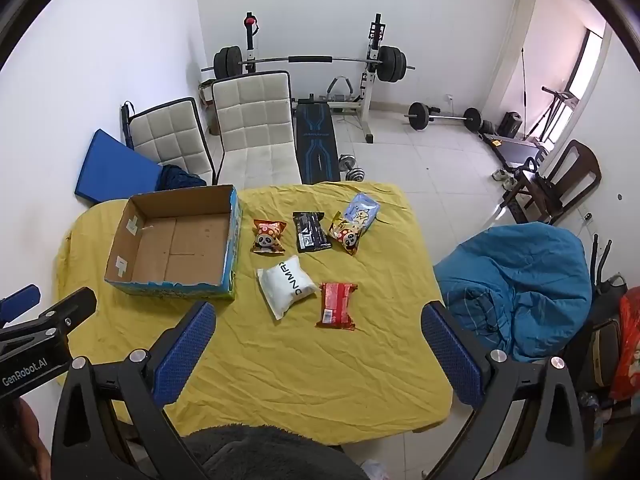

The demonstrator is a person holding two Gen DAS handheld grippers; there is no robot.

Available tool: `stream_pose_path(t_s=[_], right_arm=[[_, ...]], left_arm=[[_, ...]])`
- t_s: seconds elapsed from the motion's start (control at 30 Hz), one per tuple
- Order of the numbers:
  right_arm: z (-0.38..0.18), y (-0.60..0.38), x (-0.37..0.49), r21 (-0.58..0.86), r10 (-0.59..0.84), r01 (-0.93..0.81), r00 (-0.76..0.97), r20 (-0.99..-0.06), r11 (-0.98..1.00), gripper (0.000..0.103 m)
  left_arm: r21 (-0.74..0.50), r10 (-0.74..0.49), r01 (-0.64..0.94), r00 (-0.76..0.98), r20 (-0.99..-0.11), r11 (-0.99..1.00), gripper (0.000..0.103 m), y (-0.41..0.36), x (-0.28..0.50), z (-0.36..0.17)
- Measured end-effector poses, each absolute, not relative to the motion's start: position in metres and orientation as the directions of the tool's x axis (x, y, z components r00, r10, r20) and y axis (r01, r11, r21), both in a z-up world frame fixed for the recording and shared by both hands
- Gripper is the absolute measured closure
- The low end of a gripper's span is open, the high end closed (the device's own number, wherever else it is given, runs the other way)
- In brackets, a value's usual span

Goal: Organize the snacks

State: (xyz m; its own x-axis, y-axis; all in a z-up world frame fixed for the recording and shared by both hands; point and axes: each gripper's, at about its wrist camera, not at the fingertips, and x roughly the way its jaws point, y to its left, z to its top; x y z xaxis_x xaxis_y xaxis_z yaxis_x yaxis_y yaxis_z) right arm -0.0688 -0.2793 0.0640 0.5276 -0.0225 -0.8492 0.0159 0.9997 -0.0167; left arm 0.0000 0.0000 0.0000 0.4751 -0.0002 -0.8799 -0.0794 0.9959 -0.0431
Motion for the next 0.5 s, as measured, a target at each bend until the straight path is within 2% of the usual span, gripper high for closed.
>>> stream_pose_path(t_s=[0.5], right_arm=[[0.0653, -0.2735, -0.0632, -0.015, -0.014, 0.003, 0.534, -0.845, 1.0, 0.0]], left_arm=[[-0.042, 0.007, -0.093, 0.473, -0.881, 0.995, 0.002, 0.0049, 0.0092, 0.004]])
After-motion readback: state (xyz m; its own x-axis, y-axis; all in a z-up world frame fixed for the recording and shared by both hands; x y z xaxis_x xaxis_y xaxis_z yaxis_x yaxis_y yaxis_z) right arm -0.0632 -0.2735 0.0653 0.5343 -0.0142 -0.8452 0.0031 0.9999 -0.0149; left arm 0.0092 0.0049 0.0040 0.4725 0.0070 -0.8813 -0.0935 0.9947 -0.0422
